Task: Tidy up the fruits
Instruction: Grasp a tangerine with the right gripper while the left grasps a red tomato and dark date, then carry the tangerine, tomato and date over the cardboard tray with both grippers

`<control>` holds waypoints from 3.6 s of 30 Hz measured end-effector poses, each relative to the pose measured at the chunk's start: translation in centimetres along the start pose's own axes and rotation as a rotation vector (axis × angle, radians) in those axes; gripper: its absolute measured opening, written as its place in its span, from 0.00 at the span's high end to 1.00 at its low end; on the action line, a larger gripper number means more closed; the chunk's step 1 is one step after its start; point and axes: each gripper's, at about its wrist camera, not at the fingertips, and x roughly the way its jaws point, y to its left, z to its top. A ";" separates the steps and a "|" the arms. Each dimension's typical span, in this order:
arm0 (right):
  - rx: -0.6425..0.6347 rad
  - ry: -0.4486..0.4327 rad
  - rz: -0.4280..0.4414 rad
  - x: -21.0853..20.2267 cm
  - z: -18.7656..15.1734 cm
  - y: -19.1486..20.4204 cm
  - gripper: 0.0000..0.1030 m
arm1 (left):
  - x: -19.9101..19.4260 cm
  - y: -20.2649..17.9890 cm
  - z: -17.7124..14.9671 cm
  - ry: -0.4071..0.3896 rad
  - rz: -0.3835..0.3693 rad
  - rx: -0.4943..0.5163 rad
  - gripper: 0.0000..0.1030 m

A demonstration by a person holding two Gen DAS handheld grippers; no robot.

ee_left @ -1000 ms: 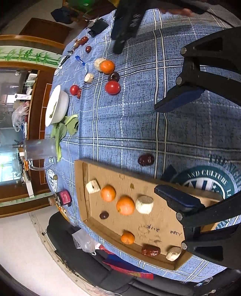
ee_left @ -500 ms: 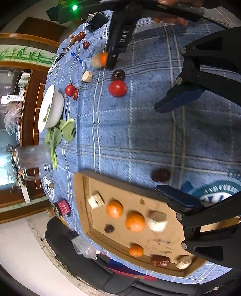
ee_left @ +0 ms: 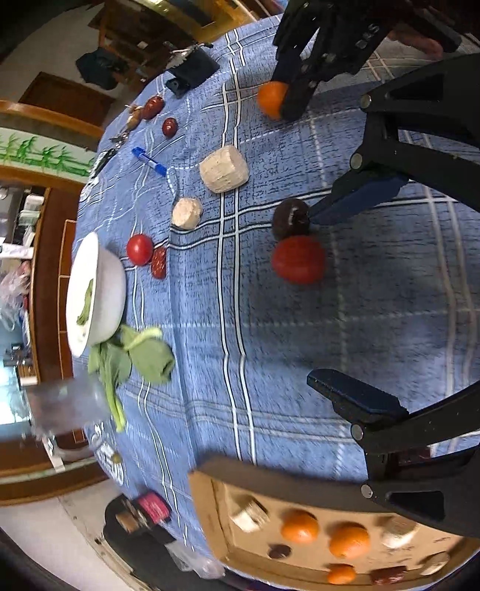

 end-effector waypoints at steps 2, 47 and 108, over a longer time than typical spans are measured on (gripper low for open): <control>0.013 0.002 0.009 0.1 -0.2 -0.2 0.67 | 0.6 -0.1 0.4 -0.004 -0.009 0.011 0.24; -0.031 -0.026 -0.082 -2.7 -3.4 2.0 0.67 | -2.7 1.1 -5.6 0.001 -0.150 -0.023 0.74; -0.220 -0.048 0.118 -3.7 -1.5 22.0 0.66 | -16.1 19.0 -12.8 -0.176 0.095 -0.321 0.73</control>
